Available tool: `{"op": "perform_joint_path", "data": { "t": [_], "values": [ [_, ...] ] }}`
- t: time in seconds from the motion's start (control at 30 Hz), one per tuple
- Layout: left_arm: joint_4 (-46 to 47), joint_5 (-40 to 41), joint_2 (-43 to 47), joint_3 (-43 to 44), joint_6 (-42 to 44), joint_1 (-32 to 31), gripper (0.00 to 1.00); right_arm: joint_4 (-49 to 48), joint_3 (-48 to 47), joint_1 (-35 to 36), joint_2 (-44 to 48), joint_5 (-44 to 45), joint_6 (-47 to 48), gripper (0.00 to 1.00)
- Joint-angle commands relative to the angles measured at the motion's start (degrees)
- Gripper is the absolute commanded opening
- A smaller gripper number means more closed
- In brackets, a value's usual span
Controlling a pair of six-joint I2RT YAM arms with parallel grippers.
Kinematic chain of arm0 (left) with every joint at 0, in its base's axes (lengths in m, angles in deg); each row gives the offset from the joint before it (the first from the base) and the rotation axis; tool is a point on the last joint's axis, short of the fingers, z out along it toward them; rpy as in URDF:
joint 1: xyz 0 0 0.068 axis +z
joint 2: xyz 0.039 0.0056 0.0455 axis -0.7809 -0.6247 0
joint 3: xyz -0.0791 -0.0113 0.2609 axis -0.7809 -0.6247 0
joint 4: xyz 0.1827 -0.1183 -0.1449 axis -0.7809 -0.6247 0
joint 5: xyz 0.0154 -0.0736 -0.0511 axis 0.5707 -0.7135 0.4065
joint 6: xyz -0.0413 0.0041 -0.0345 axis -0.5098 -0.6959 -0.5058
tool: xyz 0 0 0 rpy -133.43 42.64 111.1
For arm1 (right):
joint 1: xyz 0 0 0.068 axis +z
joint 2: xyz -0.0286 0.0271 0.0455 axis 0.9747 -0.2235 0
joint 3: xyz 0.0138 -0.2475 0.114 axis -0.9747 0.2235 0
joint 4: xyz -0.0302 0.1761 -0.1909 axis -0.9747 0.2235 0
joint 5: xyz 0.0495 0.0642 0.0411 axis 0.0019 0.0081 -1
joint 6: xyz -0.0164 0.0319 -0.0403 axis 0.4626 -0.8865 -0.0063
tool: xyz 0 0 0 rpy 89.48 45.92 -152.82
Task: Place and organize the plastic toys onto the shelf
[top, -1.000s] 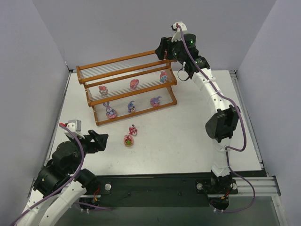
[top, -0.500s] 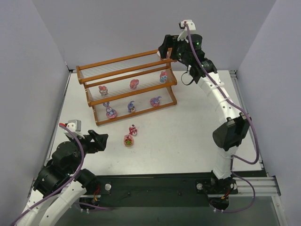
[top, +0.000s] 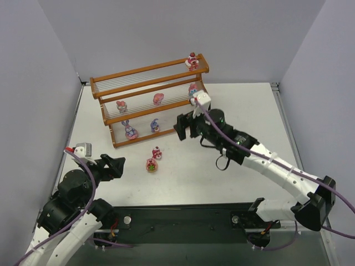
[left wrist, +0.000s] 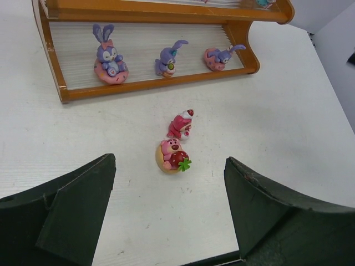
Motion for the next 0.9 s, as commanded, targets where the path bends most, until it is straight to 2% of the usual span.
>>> {"op": "perform_joint_path", "data": {
  "t": [0.0, 0.1, 0.27, 0.57, 0.87],
  "values": [
    [1.28, 1.35, 0.69, 0.14, 0.05, -0.24, 0.89, -8.37, 10.56, 6.66, 4.52, 0.22, 2.49, 0.8],
    [1.19, 1.43, 0.78, 0.22, -0.04, -0.24, 0.89, -11.97, 15.47, 10.35, 2.78, -3.47, 4.33, 0.79],
    [1.19, 1.61, 0.96, 0.14, -0.13, -0.24, 0.89, -17.24, 16.38, 14.83, -6.01, -7.0, 5.31, 0.77],
    [1.36, 1.52, 1.14, 0.05, -0.04, -0.24, 0.89, -29.28, 15.06, 15.81, -25.33, -10.78, -0.67, 0.76],
    [1.54, 0.91, 0.87, 0.05, 0.22, -0.24, 0.89, -35.44, 13.56, 16.25, -32.47, -8.68, -3.83, 0.75]
  ]
}}
